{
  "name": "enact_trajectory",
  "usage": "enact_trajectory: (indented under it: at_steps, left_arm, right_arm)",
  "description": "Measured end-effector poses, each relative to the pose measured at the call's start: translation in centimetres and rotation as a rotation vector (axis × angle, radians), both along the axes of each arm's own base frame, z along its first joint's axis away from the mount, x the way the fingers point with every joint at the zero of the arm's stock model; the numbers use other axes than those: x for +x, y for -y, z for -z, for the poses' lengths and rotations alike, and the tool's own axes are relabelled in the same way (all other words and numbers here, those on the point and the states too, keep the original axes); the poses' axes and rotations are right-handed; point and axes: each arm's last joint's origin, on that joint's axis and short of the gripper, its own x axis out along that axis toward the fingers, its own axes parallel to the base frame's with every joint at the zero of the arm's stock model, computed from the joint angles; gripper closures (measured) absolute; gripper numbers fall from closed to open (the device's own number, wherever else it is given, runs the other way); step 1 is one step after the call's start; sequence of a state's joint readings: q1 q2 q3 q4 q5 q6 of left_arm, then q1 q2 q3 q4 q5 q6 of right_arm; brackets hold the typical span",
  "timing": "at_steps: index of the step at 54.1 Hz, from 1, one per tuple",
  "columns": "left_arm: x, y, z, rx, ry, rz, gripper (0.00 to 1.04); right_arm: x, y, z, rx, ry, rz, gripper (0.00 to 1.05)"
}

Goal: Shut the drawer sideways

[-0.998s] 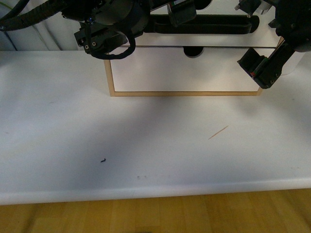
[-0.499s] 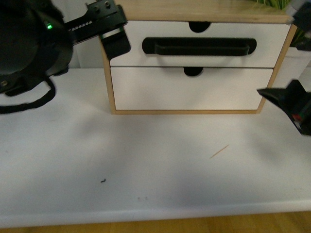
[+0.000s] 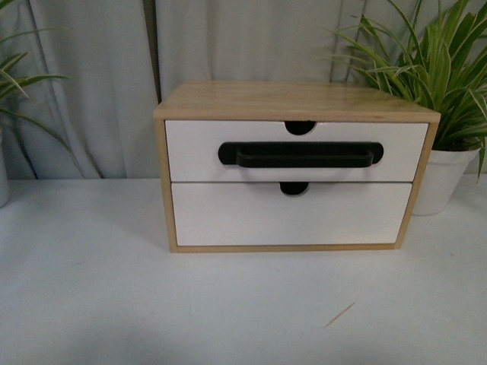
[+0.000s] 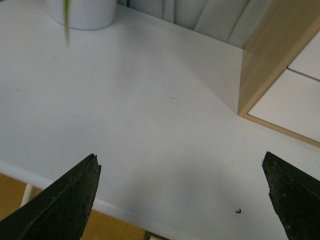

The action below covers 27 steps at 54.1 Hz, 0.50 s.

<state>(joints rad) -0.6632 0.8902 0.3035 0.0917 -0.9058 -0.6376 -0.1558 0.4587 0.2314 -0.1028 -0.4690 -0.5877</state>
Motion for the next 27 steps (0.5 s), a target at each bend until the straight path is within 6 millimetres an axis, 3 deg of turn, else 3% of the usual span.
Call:
enact_trajectory:
  at_steps: [5, 16, 20, 27]
  left_arm:
    - [-1.2, -0.6, 0.2, -0.004, 0.006, -0.062, 0.06]
    - [-1.4, -0.7, 0.3, -0.036, 0.014, -0.066, 0.06]
    - [-1.3, -1.1, 1.1, -0.096, 0.087, 0.125, 0.18]
    - [-1.9, -2.7, 1.2, 0.041, 0.243, 0.301, 0.38]
  right_arm:
    - [-1.5, 0.5, 0.2, 0.053, -0.003, 0.053, 0.09]
    - [-1.7, 0.6, 0.2, 0.075, -0.002, 0.066, 0.09]
    - [-1.9, 0.5, 0.6, 0.116, 0.083, 0.198, 0.17]
    - [-2.6, -0.3, 0.9, 0.316, 0.234, 0.377, 0.38]
